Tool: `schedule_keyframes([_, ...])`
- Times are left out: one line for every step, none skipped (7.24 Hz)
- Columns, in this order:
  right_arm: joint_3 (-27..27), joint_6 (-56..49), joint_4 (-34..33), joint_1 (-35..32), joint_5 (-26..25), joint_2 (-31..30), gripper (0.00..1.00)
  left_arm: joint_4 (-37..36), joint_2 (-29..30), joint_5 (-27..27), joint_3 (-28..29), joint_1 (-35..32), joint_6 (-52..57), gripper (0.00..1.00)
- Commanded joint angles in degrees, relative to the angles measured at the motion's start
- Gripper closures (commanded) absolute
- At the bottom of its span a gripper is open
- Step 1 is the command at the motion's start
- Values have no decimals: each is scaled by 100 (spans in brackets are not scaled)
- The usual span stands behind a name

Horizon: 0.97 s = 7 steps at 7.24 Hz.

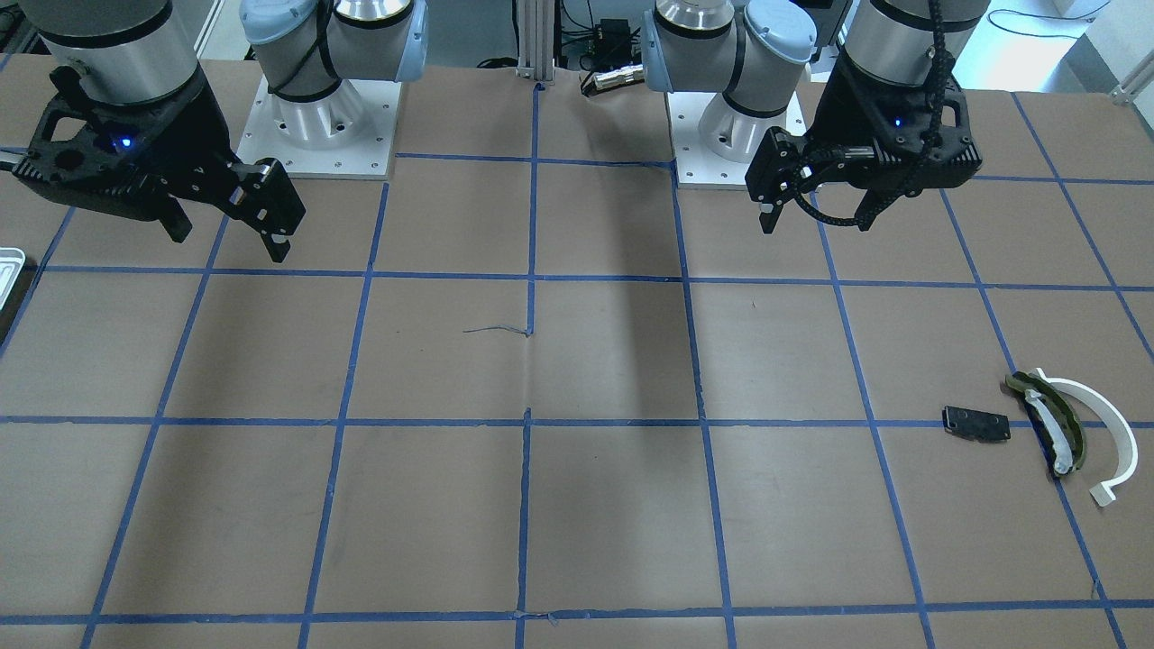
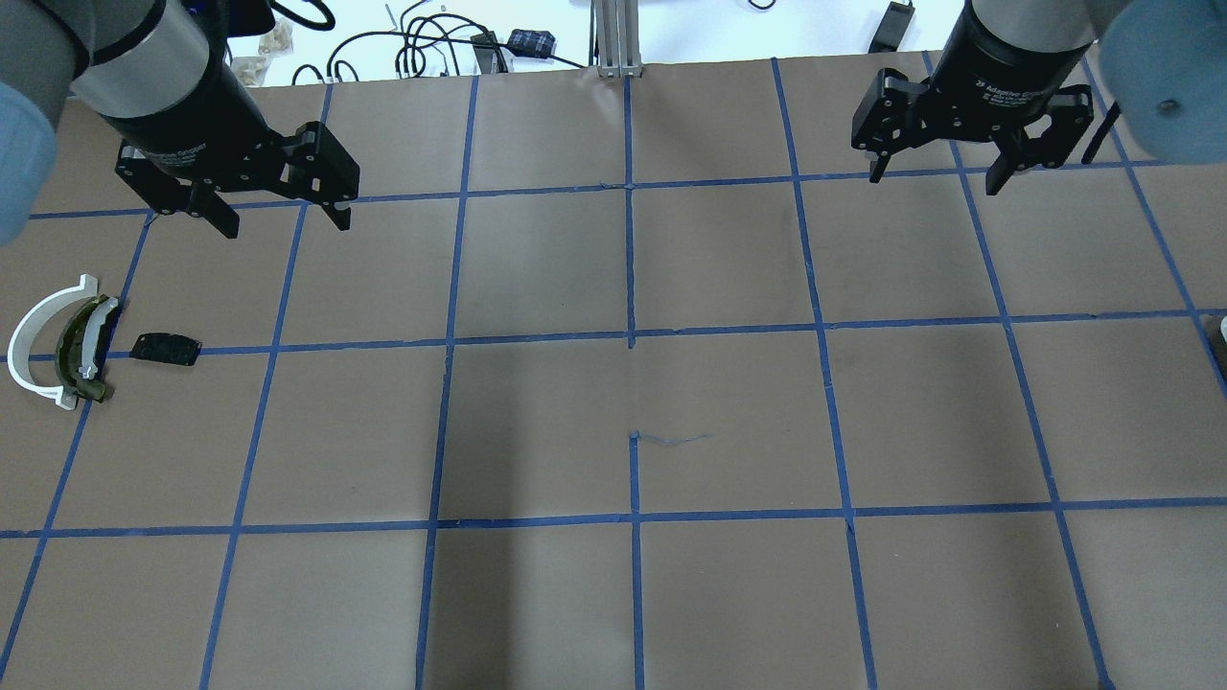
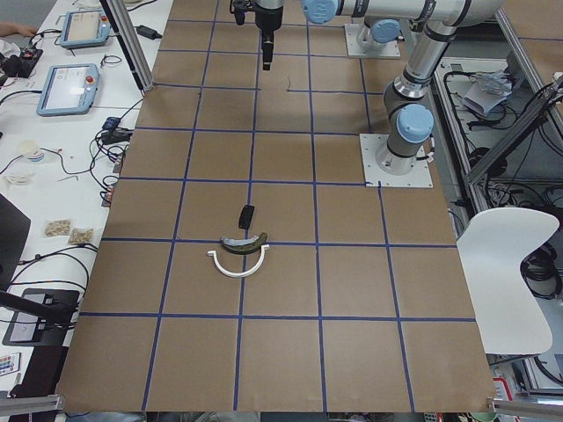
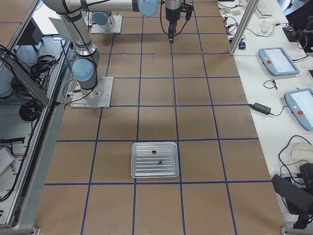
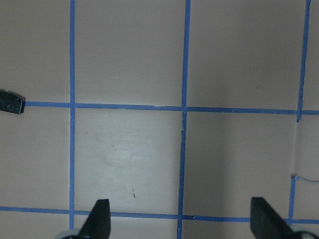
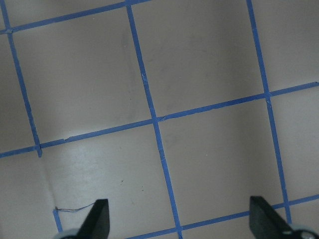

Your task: Place bearing gear from tray to pile

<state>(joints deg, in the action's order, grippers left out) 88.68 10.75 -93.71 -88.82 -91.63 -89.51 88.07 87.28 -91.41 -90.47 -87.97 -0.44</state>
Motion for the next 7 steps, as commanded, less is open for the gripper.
schedule_keyframes([-9, -3, -6, -4, -12, 4, 0, 0, -1, 9, -5, 0, 0, 0])
schedule_keyframes([0, -3, 2, -4, -12, -5, 0, 0, -1, 9, -5, 0, 0, 0])
schedule_keyframes([8, -3, 46, -4, -21, -5, 0, 0, -9, 0, -14, 0, 0, 0])
schedule_keyframes([-9, -3, 125, -4, -21, 21, 0, 0, -10, 0, -14, 0, 0, 0])
schedule_keyframes([-18, 6, 134, -4, -30, 22, 0, 0, -10, 0, -14, 0, 0, 0])
schedule_keyframes([-18, -3, 152, -4, -30, 22, 0, 0, -10, 9, 3, 0, 0, 0])
schedule_keyframes([8, -3, 152, -4, -30, 22, 0, 0, -10, 9, -14, 0, 0, 0])
